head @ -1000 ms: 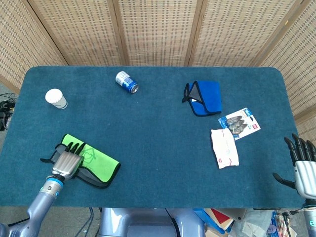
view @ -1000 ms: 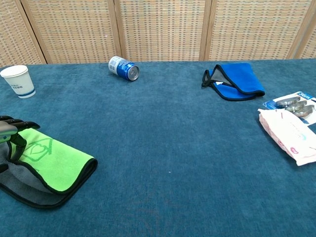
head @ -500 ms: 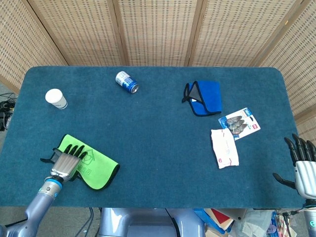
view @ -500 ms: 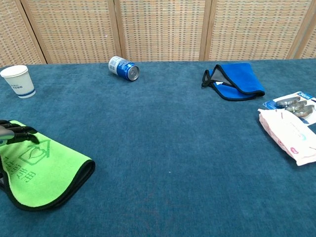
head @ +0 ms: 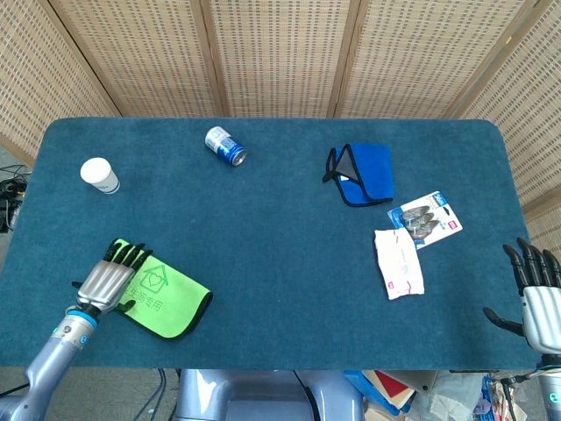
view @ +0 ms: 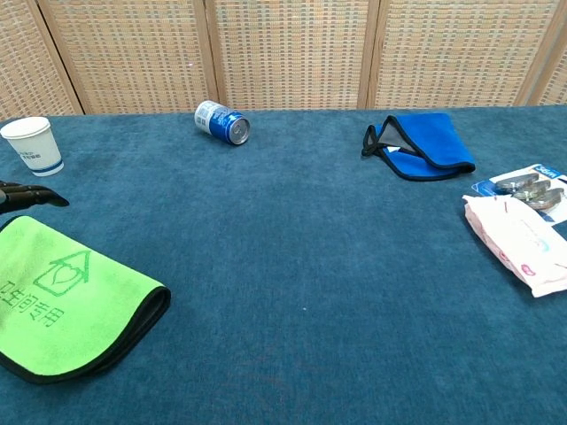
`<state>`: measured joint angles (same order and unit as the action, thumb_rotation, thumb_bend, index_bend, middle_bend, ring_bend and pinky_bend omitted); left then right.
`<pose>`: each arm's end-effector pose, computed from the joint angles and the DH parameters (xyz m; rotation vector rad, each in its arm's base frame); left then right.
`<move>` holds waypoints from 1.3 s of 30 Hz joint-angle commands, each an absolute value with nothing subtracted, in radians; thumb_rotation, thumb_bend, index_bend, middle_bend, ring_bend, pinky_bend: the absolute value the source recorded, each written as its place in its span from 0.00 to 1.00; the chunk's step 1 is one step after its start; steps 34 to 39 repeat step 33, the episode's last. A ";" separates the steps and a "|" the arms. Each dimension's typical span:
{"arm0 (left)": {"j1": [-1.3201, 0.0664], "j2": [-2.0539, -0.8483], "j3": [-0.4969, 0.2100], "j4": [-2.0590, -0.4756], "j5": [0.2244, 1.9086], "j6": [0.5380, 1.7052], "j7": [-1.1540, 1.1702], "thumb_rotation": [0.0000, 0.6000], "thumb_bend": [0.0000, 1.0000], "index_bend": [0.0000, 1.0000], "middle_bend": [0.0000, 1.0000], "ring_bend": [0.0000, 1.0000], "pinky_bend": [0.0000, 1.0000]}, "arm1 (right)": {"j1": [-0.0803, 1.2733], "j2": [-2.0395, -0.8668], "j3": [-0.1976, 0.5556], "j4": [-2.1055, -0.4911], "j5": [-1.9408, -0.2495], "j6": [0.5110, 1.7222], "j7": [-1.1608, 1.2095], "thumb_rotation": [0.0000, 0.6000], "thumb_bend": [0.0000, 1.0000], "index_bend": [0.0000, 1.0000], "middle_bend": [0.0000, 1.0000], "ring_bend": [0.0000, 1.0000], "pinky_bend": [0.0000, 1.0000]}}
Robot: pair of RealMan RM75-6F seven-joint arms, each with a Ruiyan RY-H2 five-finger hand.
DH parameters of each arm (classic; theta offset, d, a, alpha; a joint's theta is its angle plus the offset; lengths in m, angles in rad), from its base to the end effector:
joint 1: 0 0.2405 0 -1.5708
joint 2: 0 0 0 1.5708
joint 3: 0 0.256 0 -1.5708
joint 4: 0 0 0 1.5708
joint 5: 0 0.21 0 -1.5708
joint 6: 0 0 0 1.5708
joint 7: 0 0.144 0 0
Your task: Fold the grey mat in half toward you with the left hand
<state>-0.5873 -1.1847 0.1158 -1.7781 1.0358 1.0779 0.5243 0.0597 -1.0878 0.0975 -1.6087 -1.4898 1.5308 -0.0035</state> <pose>-0.2531 0.2591 0.0648 -1.8739 -0.9078 -0.4414 -0.3128 -0.1828 0.1829 1.3203 -0.8233 0.9170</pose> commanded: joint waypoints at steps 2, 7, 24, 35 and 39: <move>-0.581 -1.180 0.088 -1.715 1.048 1.046 0.453 1.00 0.27 0.00 0.00 0.00 0.00 | 0.059 -1.088 0.098 -1.610 -1.490 1.531 -0.004 1.00 0.00 0.00 0.00 0.00 0.00; -0.570 -1.198 0.071 -1.633 1.098 1.009 0.342 1.00 0.27 0.00 0.00 0.00 0.00 | 0.060 -1.088 0.097 -1.611 -1.491 1.531 -0.007 1.00 0.00 0.00 0.00 0.00 0.00; -0.330 -1.169 0.010 -1.657 1.234 1.430 0.187 1.00 0.27 0.00 0.00 0.00 0.00 | 0.062 -1.092 0.092 -1.613 -1.508 1.533 -0.008 1.00 0.00 0.00 0.00 0.00 0.00; -0.197 -1.112 0.053 -1.790 1.290 1.576 0.200 1.00 0.27 0.00 0.00 0.00 0.00 | 0.058 -1.095 0.093 -1.600 -1.522 1.553 0.014 1.00 0.00 0.00 0.00 0.00 0.00; -0.197 -1.112 0.053 -1.790 1.290 1.576 0.200 1.00 0.27 0.00 0.00 0.00 0.00 | 0.058 -1.095 0.093 -1.600 -1.522 1.553 0.014 1.00 0.00 0.00 0.00 0.00 0.00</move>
